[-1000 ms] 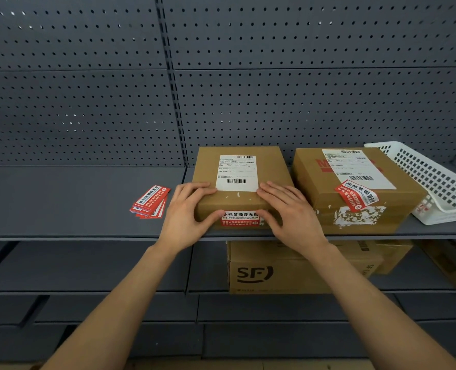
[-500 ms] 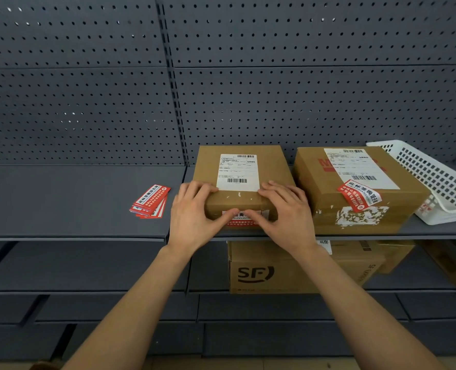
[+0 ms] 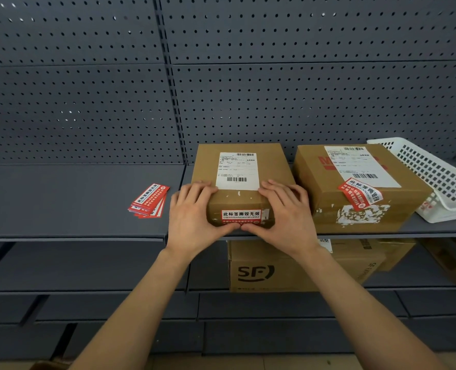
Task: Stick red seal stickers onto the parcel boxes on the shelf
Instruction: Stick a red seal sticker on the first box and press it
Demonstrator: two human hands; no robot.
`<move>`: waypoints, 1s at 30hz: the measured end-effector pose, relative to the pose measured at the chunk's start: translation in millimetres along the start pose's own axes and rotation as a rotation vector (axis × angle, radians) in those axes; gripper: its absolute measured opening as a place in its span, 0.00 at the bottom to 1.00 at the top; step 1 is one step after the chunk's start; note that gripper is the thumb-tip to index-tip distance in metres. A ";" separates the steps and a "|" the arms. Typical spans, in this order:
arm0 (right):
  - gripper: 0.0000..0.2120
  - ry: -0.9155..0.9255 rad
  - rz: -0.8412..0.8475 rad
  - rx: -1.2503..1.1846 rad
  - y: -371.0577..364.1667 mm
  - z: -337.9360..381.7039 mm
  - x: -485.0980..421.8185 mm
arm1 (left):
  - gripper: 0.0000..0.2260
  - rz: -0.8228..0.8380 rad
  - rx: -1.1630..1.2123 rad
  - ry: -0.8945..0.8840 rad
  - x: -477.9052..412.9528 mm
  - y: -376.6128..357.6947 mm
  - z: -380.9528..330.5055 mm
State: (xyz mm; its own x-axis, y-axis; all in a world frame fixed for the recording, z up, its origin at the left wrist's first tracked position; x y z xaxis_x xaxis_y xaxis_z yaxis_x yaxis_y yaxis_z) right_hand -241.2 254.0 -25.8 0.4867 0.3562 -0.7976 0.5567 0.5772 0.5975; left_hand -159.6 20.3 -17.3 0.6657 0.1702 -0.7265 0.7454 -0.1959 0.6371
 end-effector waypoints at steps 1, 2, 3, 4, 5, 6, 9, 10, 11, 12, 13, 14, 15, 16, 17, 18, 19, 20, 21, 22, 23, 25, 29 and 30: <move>0.43 0.003 -0.007 0.017 -1.5 1.6 0.5 | 0.42 -0.009 -0.035 -0.008 -0.2 -1.2 -3.2; 0.43 0.008 -0.009 0.034 -2.9 2.5 1.2 | 0.41 -0.015 -0.058 -0.016 0.3 -2.5 -5.1; 0.43 0.015 -0.008 0.050 -3.9 2.7 1.9 | 0.41 -0.021 -0.074 -0.025 1.1 -3.6 -6.0; 0.42 0.020 -0.003 0.064 -4.7 2.6 2.4 | 0.41 -0.027 -0.086 -0.034 2.3 -4.5 -6.1; 0.42 0.023 0.001 0.075 -5.3 2.6 2.7 | 0.41 -0.032 -0.095 -0.042 3.4 -5.1 -6.0; 0.42 0.027 0.003 0.082 -5.9 2.6 2.8 | 0.41 -0.035 -0.103 -0.049 4.3 -5.4 -6.0; 0.42 0.038 -0.001 0.085 -6.1 2.1 3.2 | 0.43 -0.027 -0.121 -0.055 5.7 -5.6 -6.6; 0.42 0.040 -0.001 0.084 -5.6 1.9 3.6 | 0.43 -0.026 -0.126 -0.055 6.3 -5.5 -7.2; 0.42 0.042 -0.002 0.086 -5.7 2.1 3.7 | 0.43 -0.029 -0.133 -0.055 6.5 -5.7 -7.8; 0.42 0.042 -0.001 0.091 -5.9 2.5 4.0 | 0.43 -0.033 -0.140 -0.052 6.8 -5.7 -8.7; 0.42 0.040 0.002 0.097 -6.4 3.1 4.0 | 0.43 -0.034 -0.146 -0.051 6.6 -5.9 -9.6; 0.42 0.037 0.008 0.101 -7.0 3.2 4.2 | 0.43 -0.033 -0.148 -0.050 6.4 -6.3 -10.3; 0.42 0.036 0.017 0.102 -7.3 2.6 4.3 | 0.43 -0.030 -0.147 -0.050 6.1 -6.6 -10.7; 0.43 0.040 0.029 0.098 -7.1 1.3 4.3 | 0.43 -0.030 -0.144 -0.052 6.1 -6.4 -10.5; 0.43 0.048 0.043 0.089 -6.0 -0.8 4.5 | 0.43 -0.032 -0.137 -0.056 6.2 -6.0 -9.4; 0.44 0.063 0.060 0.079 -4.5 -3.6 4.7 | 0.43 -0.033 -0.128 -0.065 6.6 -5.4 -7.1; 0.43 0.080 0.075 0.072 -2.5 -6.6 5.1 | 0.44 -0.033 -0.122 -0.076 6.9 -5.1 -4.8; 0.43 0.098 0.086 0.068 -0.7 -9.6 5.2 | 0.44 -0.030 -0.123 -0.086 7.5 -4.9 -2.9; 0.42 0.112 0.091 0.069 0.4 -11.5 5.1 | 0.45 -0.025 -0.130 -0.089 8.2 -4.8 -2.2; 0.41 0.118 0.092 0.073 1.1 -12.2 5.0 | 0.45 -0.023 -0.139 -0.086 9.0 -4.9 -2.6; 0.40 0.115 0.088 0.078 1.2 -11.8 5.0 | 0.46 -0.027 -0.146 -0.078 9.5 -5.7 -4.1; 0.40 0.099 0.076 0.074 -0.3 -9.6 5.9 | 0.46 -0.053 -0.153 -0.057 10.1 -7.8 -8.2; 0.40 0.085 0.074 0.060 -1.8 -7.7 6.5 | 0.45 -0.058 -0.149 -0.038 10.4 -9.7 -13.1; 0.40 0.085 0.078 0.060 -1.5 -8.5 6.3 | 0.45 -0.045 -0.146 -0.040 10.1 -9.5 -12.1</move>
State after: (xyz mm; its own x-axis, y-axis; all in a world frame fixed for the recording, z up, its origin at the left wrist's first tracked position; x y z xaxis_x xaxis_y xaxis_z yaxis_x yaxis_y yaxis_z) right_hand -244.6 261.6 -32.4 0.4727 0.4612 -0.7509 0.5599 0.5008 0.6601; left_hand -159.6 35.6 -27.6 0.6321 0.1361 -0.7629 0.7732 -0.0457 0.6325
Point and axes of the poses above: each hand's wrist, its own x-axis away from the middle knuckle, its own y-axis out of the back of the hand, z = x × y, the point moved 1 cm from there along -x, towards the middle knuckle, and after that the axes turned 13 degrees about -z, right-handed, at the moved point
